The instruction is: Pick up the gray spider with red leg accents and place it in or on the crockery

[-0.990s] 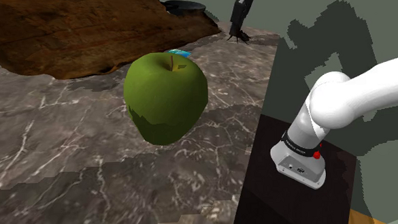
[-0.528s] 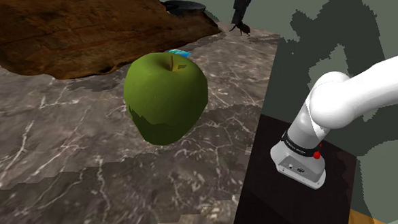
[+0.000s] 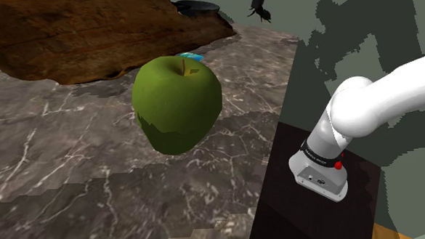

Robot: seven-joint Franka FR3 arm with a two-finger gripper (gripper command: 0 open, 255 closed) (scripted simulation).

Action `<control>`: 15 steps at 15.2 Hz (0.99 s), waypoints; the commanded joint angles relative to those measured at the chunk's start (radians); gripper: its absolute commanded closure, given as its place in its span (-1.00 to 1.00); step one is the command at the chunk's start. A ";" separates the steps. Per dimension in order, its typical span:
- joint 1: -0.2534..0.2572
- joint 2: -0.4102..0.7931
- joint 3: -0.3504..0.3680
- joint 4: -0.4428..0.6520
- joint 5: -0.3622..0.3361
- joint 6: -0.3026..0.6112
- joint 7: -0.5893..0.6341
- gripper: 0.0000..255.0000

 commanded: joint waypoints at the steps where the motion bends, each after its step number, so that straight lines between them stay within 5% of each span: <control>1: -0.001 0.014 0.002 0.038 -0.001 -0.025 0.001 1.00; 5: -0.004 0.041 0.002 0.112 -0.003 -0.071 -0.001 1.00; 15: -0.041 0.386 -0.036 0.376 -0.047 0.012 -0.062 1.00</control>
